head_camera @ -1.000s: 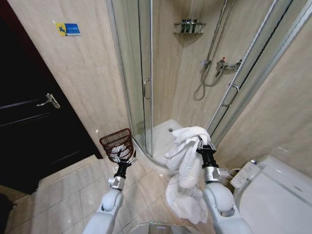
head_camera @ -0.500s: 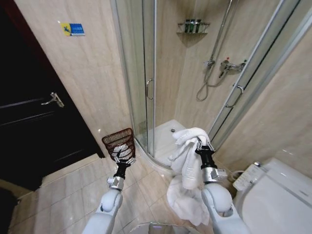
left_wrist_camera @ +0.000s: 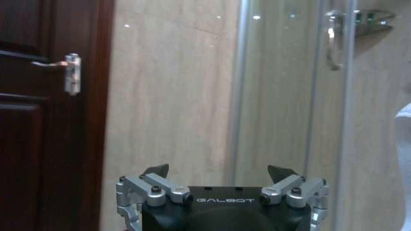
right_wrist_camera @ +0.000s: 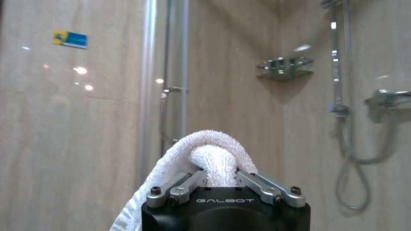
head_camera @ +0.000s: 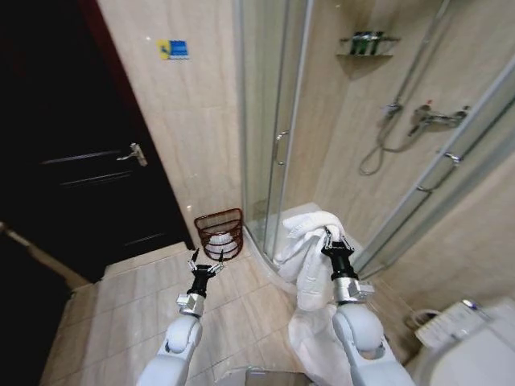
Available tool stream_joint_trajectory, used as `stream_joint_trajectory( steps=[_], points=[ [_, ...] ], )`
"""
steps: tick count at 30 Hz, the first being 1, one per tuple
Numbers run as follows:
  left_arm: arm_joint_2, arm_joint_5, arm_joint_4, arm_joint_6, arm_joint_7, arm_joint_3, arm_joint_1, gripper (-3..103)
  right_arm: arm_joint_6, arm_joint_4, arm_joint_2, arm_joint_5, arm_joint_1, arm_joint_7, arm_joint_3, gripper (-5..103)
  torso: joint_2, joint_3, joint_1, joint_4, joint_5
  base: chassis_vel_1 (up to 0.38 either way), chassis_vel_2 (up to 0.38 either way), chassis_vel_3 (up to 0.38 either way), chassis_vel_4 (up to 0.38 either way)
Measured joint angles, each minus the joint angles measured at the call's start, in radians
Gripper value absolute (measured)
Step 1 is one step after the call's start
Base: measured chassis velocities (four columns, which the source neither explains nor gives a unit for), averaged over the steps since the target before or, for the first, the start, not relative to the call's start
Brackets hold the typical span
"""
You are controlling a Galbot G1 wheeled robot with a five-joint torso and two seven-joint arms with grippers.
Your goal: Discard the used towel into the hamper.
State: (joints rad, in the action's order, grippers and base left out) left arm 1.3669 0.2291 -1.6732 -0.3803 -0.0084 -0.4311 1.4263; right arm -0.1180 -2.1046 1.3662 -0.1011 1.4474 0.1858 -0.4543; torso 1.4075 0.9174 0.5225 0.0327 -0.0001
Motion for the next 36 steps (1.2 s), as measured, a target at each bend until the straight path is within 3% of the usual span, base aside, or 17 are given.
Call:
stream_joint_trajectory(
  steps=[21,36],
  points=[
    [0.013,-0.035,-0.001,0.002,-0.009,0.003,0.0,100,-0.016,0.0,-0.019,-0.042,0.007,0.005,-0.007,8,0.0,0.0,0.0,-0.0001,0.0001,0.093,0.094,0.087,0.094],
    [0.039,-0.076,-0.002,0.009,-0.026,0.003,0.01,100,-0.074,0.019,-0.036,-0.101,0.014,-0.014,-0.034,8,0.0,0.0,0.0,0.0001,0.0002,0.054,0.064,0.07,0.062]
  ],
)
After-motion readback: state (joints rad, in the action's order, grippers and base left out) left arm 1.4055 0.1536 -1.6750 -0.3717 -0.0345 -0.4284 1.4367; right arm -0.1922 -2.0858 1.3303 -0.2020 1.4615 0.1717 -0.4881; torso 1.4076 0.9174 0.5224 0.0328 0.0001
